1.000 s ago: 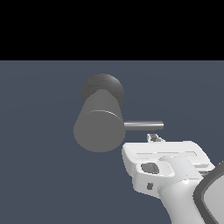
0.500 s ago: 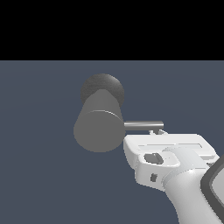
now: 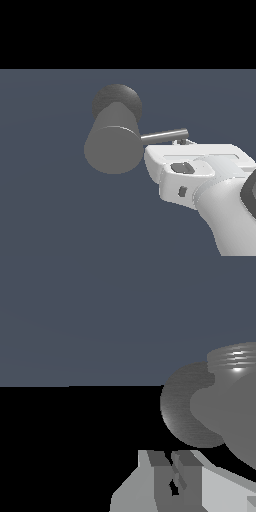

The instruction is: Turn on the faucet by rotating a designated handle.

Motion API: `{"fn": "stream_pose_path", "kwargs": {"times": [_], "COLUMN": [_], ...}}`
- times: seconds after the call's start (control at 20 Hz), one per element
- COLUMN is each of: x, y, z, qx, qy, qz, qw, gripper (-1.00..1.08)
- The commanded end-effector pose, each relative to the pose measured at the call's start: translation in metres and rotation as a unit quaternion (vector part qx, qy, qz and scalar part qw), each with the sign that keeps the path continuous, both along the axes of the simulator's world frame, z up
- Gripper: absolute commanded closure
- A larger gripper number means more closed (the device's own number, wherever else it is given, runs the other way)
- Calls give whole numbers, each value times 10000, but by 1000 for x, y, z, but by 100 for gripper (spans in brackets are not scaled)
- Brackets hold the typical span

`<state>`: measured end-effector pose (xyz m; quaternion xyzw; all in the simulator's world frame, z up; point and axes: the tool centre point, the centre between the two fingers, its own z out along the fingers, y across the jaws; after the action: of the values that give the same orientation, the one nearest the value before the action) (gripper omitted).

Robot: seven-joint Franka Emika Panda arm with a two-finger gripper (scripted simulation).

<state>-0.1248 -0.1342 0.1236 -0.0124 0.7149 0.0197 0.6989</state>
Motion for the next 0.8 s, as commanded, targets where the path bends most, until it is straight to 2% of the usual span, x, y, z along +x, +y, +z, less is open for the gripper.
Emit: {"fn": "stream_pose_path", "kwargs": {"times": [0.0, 0.75], "x": [-1, 0], "y": [-3, 12], "z": [-12, 42], "qx": [0, -3], "qy": [73, -36], "qz": [-17, 4], "qw": [10000, 10000], "gripper": [108, 108]}}
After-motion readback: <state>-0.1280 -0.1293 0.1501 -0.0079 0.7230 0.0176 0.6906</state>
